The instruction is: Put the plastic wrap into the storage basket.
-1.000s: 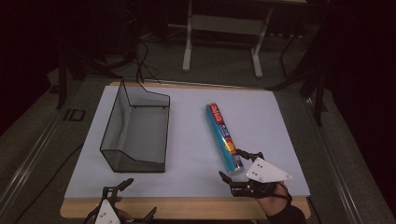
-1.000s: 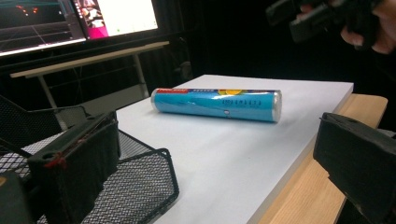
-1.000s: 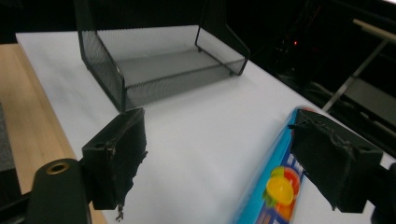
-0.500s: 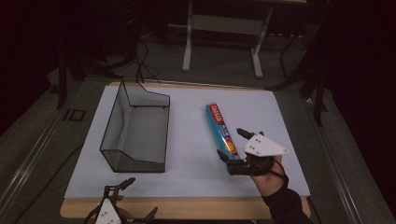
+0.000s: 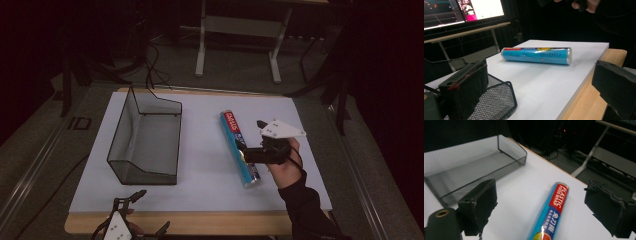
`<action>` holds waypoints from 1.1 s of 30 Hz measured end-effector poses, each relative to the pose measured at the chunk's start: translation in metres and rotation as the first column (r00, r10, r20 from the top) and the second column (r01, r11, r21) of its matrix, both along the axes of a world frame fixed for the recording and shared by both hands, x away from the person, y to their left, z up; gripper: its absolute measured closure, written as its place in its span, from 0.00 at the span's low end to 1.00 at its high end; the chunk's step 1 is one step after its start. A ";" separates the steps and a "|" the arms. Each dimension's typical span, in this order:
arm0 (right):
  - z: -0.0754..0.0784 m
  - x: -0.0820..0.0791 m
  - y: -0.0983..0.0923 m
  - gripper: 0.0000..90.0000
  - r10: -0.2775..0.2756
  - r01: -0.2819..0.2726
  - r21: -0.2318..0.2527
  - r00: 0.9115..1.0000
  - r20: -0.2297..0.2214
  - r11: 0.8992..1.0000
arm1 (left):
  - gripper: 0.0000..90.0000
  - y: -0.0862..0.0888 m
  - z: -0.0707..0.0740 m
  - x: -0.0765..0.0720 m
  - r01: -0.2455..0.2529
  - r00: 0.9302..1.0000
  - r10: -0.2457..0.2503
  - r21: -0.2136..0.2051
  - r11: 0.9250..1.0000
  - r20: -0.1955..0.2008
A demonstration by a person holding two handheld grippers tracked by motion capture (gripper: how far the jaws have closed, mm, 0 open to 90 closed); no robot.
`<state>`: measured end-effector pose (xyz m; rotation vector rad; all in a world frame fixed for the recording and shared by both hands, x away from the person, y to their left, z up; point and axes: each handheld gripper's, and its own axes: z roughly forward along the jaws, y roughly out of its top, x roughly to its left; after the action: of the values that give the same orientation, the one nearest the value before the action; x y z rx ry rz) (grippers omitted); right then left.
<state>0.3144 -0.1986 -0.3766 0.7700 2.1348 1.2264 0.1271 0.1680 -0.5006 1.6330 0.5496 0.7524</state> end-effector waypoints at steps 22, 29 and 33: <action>-0.041 0.063 0.006 0.10 -0.126 0.114 -0.064 0.960 -0.251 0.991 | 0.01 -0.002 -0.001 0.001 0.010 1.000 -0.010 0.018 1.000 -0.010; -0.061 0.080 0.009 0.09 -0.160 0.134 -0.097 0.920 -0.359 0.986 | 0.01 -0.001 -0.001 0.001 0.015 1.000 -0.014 0.006 1.000 -0.014; -0.066 0.086 0.007 0.09 -0.166 0.141 -0.092 0.902 -0.400 0.986 | 0.01 -0.002 -0.001 0.001 0.017 1.000 -0.017 0.010 1.000 -0.012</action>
<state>0.4002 -0.1919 -0.4423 1.2310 2.3665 0.9758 0.1278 0.1662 -0.5013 1.6503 0.5413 0.7341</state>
